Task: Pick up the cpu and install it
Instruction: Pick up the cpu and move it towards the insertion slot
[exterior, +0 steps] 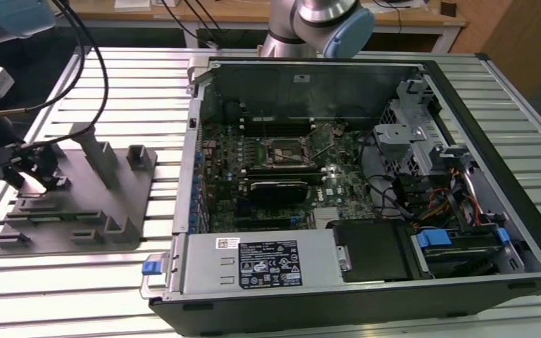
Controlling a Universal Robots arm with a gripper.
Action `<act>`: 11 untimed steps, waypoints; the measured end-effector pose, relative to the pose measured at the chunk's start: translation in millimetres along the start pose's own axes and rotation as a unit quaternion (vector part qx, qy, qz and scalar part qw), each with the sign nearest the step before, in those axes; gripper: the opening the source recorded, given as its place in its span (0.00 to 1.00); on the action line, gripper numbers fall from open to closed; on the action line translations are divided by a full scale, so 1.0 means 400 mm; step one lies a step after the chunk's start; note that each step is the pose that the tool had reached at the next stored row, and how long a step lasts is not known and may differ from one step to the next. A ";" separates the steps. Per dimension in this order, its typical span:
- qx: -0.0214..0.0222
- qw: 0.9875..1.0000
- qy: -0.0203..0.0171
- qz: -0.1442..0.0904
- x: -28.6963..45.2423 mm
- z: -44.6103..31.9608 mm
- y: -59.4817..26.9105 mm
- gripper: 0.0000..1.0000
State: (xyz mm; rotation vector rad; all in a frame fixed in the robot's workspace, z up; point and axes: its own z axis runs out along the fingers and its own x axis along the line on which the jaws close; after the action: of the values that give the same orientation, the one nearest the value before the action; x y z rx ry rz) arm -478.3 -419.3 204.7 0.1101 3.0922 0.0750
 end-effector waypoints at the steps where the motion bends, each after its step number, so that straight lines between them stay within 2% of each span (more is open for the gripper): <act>1: 0.000 1.000 0.000 0.000 0.000 -0.004 0.000 0.55; 11: 0.000 1.000 0.000 0.000 -0.002 -0.049 0.003 0.55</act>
State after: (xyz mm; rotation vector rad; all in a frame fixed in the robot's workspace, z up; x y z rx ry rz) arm -478.2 -419.2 224.3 0.1096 3.0923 0.0750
